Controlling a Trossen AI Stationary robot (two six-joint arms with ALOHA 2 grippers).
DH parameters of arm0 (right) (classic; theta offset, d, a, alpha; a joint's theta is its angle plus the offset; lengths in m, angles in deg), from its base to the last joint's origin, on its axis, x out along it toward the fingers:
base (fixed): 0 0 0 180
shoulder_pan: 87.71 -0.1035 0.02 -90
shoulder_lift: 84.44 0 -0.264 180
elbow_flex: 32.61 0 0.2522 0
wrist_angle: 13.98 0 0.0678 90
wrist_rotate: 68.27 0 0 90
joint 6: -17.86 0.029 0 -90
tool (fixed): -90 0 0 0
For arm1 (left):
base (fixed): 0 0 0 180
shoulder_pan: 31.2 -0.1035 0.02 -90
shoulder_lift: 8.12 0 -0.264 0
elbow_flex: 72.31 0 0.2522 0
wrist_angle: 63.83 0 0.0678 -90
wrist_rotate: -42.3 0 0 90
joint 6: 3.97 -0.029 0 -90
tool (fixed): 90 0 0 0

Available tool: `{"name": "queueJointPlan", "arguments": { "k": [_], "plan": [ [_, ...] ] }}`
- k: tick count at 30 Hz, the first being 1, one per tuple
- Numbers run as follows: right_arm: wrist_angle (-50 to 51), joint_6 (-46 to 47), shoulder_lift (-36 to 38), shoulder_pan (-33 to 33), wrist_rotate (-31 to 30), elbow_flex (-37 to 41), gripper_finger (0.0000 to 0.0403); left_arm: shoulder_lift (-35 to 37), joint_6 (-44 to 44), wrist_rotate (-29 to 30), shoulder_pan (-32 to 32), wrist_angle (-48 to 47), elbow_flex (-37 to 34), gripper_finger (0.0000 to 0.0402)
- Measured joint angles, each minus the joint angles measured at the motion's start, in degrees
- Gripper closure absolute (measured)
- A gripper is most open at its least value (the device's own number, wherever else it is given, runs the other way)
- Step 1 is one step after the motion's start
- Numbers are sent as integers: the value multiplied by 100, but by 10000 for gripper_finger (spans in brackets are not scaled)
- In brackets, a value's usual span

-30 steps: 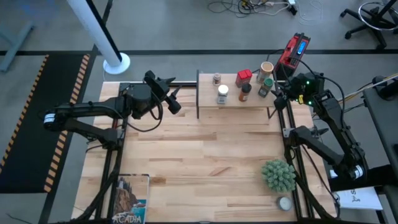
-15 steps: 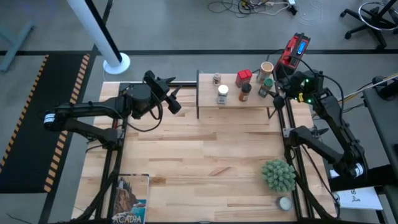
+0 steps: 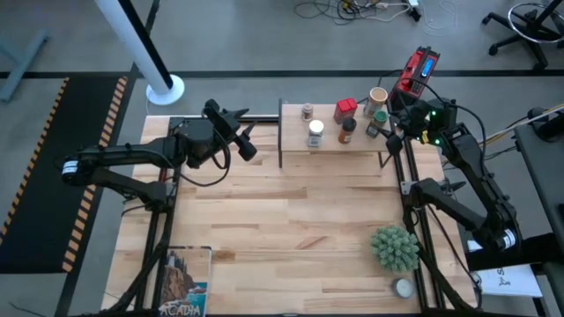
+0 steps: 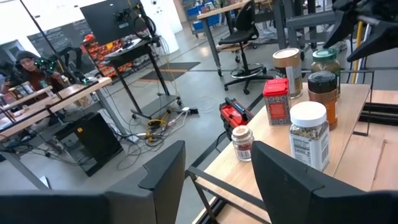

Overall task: Shelf spices
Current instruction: Remove the green seasoning bottle from the shelf

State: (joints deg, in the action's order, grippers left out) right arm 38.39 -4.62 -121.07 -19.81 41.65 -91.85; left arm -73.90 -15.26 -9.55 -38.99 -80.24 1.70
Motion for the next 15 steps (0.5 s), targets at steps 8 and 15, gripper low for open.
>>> {"name": "queueJointPlan", "arguments": {
  "k": [8,15],
  "plan": [
    [-47,63,-28,0,-35,0,69,0,-27,-7,1,181,1,221],
    [-125,244,-42,0,-32,0,71,-5,-111,-9,0,417,4,221]
  ]
}}
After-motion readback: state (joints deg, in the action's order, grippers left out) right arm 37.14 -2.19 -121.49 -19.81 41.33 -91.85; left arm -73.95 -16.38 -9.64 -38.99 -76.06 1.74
